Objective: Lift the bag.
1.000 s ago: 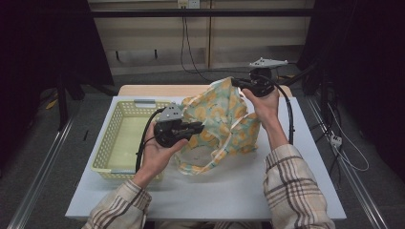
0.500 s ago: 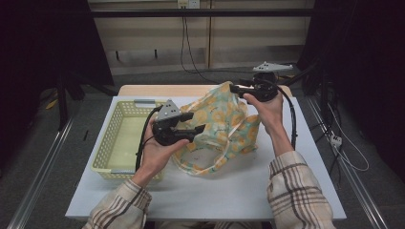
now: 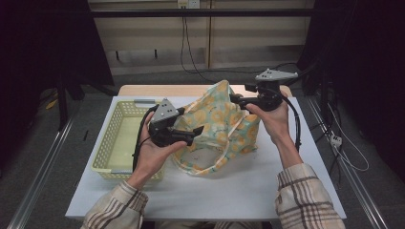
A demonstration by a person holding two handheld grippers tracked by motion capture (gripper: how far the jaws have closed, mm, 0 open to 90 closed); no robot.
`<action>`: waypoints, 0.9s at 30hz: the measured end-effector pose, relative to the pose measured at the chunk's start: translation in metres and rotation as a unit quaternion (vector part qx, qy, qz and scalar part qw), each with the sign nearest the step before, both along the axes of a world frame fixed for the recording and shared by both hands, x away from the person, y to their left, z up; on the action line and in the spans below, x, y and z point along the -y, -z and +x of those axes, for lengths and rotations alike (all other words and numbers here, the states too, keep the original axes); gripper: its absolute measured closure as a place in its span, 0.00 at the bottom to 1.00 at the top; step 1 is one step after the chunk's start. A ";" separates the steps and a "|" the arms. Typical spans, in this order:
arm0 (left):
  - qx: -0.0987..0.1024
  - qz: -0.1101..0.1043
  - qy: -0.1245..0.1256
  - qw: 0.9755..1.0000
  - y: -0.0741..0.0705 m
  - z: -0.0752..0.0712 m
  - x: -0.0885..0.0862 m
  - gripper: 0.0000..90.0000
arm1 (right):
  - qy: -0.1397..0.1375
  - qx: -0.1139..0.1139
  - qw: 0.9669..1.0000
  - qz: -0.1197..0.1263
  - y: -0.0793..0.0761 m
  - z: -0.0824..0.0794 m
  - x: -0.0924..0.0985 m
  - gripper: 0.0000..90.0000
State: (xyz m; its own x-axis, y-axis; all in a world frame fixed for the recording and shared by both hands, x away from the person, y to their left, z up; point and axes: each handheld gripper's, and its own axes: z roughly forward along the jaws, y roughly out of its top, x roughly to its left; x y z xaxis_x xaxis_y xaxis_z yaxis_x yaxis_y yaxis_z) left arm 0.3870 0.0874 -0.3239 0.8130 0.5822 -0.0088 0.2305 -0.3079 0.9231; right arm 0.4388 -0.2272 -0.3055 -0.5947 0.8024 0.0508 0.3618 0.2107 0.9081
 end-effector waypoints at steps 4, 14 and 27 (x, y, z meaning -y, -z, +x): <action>-0.007 -0.006 -0.011 1.000 0.000 -0.005 -0.010 0.07 | 0.002 -0.007 1.000 0.004 0.006 -0.010 0.004 0.22; -0.021 0.001 -0.021 1.000 0.011 -0.018 -0.034 0.04 | 0.017 -0.018 1.000 0.010 0.019 -0.041 0.023 0.15; -0.036 0.020 -0.039 0.998 0.034 -0.038 -0.062 0.07 | 0.043 -0.040 0.998 -0.003 0.052 -0.083 0.036 0.12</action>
